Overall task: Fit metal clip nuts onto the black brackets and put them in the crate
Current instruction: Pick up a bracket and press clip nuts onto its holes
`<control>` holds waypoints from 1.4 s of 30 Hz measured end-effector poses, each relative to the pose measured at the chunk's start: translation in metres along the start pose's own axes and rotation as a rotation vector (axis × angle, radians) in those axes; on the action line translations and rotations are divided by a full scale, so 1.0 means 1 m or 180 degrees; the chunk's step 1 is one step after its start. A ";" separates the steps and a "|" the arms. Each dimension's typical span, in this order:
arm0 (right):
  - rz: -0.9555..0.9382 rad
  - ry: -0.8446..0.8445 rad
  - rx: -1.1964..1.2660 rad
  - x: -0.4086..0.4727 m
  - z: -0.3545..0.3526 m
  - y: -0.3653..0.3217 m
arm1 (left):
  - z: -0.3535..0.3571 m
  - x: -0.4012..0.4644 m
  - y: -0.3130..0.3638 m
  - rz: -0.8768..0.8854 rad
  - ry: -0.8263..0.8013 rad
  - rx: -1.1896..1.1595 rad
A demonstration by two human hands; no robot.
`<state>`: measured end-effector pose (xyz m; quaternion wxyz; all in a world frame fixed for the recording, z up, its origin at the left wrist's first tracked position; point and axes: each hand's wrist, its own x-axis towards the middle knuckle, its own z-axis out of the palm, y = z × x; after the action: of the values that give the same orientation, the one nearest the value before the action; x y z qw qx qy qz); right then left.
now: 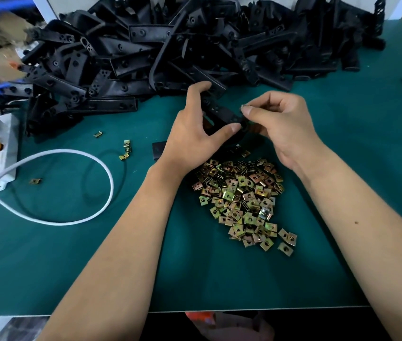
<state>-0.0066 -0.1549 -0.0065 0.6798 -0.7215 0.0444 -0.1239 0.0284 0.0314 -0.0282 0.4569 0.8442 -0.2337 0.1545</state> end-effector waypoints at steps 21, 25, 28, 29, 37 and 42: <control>-0.0544 0.0054 0.0087 0.003 -0.002 -0.001 | 0.000 -0.001 0.011 0.0219 -0.0080 -0.0006; -0.0707 -0.0068 -0.0137 0.003 -0.001 -0.002 | 0.005 -0.001 0.016 0.0263 -0.0100 -0.0006; -0.0667 -0.0208 -0.0248 0.003 0.001 -0.002 | 0.008 -0.002 0.018 0.0283 -0.0084 0.0041; -0.0647 -0.0175 -0.0246 0.003 0.001 -0.002 | 0.009 -0.002 0.019 0.0286 -0.0086 0.0029; -0.0671 -0.0100 -0.0124 0.003 0.000 -0.003 | 0.009 -0.001 0.017 0.0302 -0.0077 0.0071; -0.0651 -0.0166 -0.0145 0.003 0.001 -0.002 | 0.009 -0.002 0.018 0.0274 -0.0108 -0.0052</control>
<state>-0.0039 -0.1550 -0.0044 0.6480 -0.7405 -0.0444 -0.1728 0.0177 0.0155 -0.0210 0.4527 0.8321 -0.2788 0.1578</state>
